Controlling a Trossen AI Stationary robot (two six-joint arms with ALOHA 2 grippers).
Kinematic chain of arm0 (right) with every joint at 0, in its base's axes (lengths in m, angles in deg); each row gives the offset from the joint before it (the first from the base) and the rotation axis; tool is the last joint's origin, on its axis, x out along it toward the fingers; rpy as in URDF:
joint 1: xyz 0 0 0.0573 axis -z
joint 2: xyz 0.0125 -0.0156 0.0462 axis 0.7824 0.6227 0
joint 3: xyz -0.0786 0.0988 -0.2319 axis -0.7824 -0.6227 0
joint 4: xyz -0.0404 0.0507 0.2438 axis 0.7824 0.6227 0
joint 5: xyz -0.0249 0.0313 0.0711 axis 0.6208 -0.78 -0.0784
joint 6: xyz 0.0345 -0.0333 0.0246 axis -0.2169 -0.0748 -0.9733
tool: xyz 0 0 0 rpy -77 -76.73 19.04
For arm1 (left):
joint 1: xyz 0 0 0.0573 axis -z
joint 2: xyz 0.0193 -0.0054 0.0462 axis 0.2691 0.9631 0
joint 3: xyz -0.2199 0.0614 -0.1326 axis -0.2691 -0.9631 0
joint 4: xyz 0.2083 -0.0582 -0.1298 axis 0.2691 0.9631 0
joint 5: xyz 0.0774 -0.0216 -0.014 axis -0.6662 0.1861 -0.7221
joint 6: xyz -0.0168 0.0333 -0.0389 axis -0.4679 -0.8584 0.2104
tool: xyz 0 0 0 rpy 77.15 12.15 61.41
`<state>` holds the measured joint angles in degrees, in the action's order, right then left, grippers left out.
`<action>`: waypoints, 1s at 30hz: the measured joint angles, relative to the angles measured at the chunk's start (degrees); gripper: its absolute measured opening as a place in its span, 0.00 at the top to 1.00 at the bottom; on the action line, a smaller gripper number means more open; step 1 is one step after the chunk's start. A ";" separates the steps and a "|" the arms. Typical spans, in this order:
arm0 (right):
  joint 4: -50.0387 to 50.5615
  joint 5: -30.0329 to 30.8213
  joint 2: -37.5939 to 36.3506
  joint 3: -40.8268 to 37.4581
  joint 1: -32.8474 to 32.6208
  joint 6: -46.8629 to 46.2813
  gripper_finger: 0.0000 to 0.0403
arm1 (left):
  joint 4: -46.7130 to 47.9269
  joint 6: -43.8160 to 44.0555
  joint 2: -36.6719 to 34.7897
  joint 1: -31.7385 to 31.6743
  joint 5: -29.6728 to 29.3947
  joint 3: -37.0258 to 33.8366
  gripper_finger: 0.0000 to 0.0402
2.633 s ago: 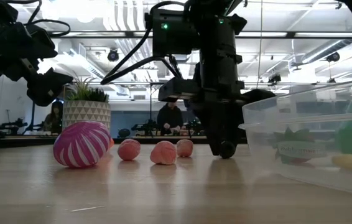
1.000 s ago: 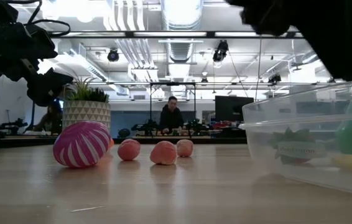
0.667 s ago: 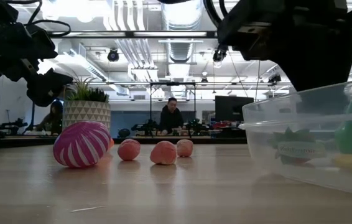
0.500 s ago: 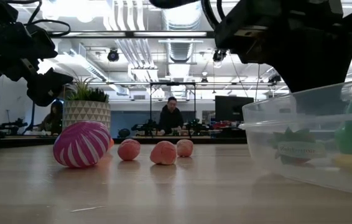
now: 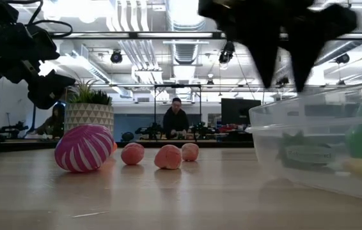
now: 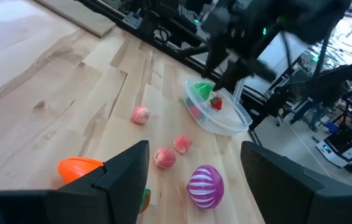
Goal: Pick and placing Produce into tupperware
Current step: Put the top peach into the transparent bin
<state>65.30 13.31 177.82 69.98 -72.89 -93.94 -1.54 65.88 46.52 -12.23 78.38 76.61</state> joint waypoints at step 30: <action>-13.14 -3.79 8.74 1.33 17.24 33.55 0.49 | -0.08 0.11 -0.01 0.00 0.24 0.02 0.40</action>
<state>52.16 9.53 186.56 71.31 -55.65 -60.38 -1.62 65.99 46.51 -12.23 78.62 76.63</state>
